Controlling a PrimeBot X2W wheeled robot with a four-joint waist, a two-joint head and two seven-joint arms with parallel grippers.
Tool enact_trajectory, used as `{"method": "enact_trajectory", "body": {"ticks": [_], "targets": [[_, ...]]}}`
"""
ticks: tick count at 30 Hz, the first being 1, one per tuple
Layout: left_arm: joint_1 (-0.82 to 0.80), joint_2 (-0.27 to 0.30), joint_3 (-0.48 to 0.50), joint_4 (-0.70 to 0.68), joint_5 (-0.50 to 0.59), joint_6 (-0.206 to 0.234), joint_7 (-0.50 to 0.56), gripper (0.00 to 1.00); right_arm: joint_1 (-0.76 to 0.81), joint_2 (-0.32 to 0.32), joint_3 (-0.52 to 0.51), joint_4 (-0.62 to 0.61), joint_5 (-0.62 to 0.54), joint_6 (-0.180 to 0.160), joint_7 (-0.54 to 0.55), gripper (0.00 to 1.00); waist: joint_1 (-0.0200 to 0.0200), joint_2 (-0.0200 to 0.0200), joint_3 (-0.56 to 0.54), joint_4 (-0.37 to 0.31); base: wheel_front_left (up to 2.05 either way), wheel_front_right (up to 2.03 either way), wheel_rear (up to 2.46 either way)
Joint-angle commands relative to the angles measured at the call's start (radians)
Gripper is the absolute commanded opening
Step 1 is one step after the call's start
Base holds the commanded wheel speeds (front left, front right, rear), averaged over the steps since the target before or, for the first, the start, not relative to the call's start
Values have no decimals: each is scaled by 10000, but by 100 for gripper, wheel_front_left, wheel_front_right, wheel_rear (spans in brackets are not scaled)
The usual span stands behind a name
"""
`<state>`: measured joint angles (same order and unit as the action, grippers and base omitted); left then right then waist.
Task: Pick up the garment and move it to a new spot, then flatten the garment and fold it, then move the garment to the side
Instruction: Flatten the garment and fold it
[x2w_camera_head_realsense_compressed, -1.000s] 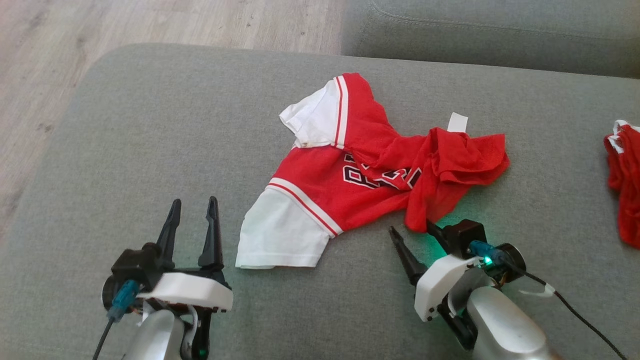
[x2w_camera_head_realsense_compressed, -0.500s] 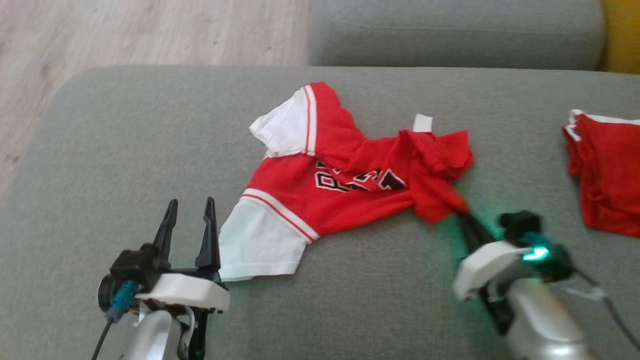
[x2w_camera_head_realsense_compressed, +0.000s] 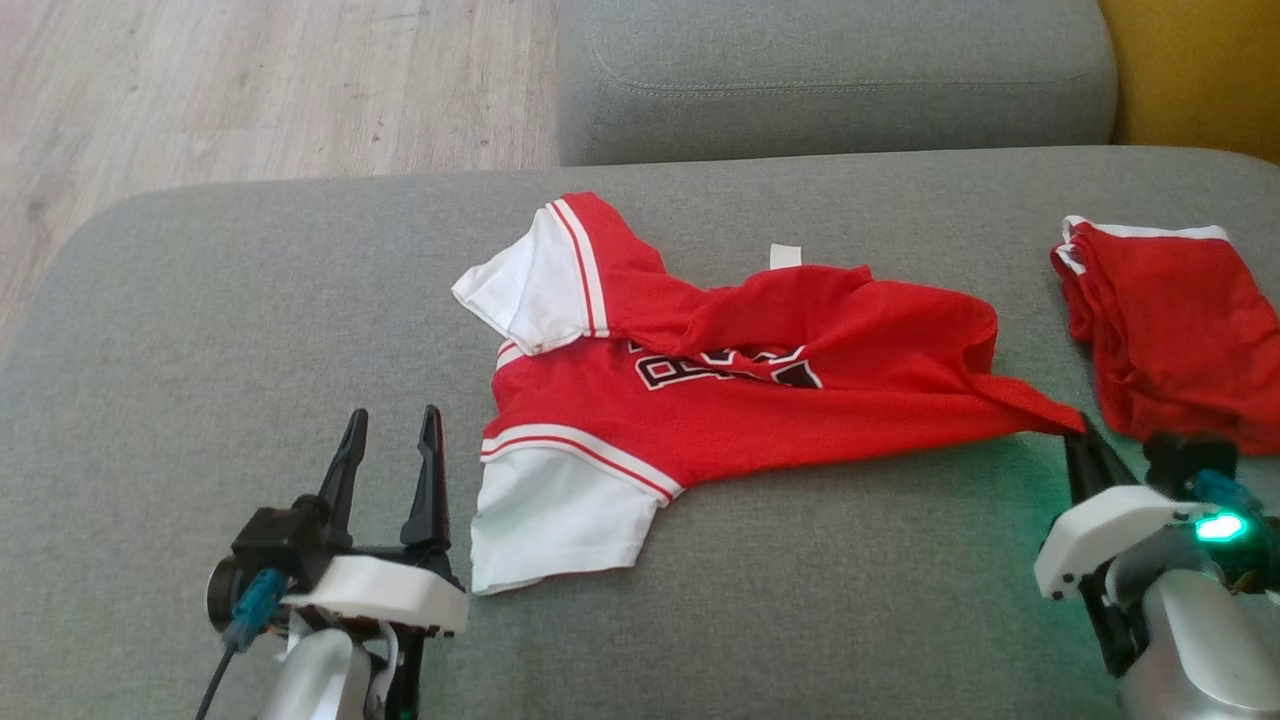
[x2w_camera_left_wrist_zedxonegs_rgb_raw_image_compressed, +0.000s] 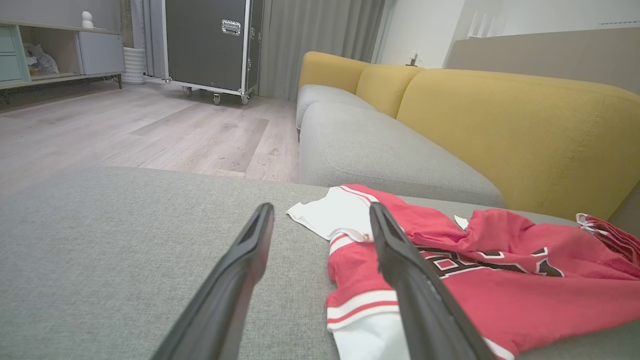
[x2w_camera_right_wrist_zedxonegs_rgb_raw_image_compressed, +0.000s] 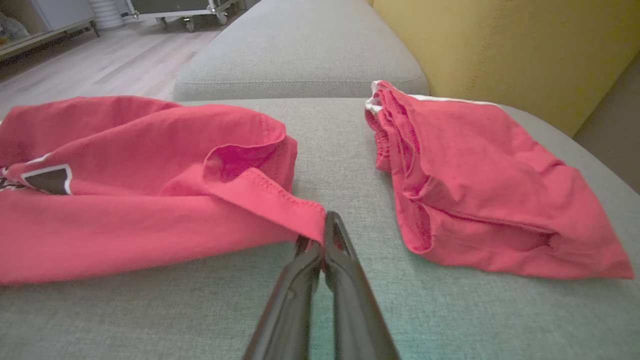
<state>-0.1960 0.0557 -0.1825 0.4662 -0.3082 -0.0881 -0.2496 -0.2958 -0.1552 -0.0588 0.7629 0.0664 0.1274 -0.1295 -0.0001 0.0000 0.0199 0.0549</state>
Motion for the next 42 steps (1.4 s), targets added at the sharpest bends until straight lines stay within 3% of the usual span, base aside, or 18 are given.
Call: {"method": "enact_trajectory", "body": {"ticks": [1,8,12,20,26,34,42], "targets": [[-259,52,404,-263,96,9,-122,100,-108,-26,39,-452,-140,33,44,100,1,0,-3,-5,0,0,0],[-198,13,488,-279,168,-11,-122,100,179,469,-714,-1305,-416,33,-3,100,1,0,-44,-84,0,0,0],[-159,1,567,-305,236,-31,-122,100,326,796,-1254,-2129,-686,33,-559,100,1,0,-108,-159,0,0,0],[-112,-17,578,-375,308,-68,-122,100,837,1022,-54,-3270,2,33,-1189,100,1,0,-140,-190,0,0,0],[-6,-38,444,-395,233,-91,-122,100,1407,1045,962,-3397,606,33,-1292,100,1,0,-126,-155,0,0,0],[-12,-49,124,-35,14,-139,-67,100,1374,1048,1034,-3533,793,33,-1318,100,1,0,-79,-127,0,0,0],[-137,-52,-514,906,-318,-150,1392,100,1428,1049,870,-3601,780,33,-1321,100,1,0,9,-89,0,0,0]]}}
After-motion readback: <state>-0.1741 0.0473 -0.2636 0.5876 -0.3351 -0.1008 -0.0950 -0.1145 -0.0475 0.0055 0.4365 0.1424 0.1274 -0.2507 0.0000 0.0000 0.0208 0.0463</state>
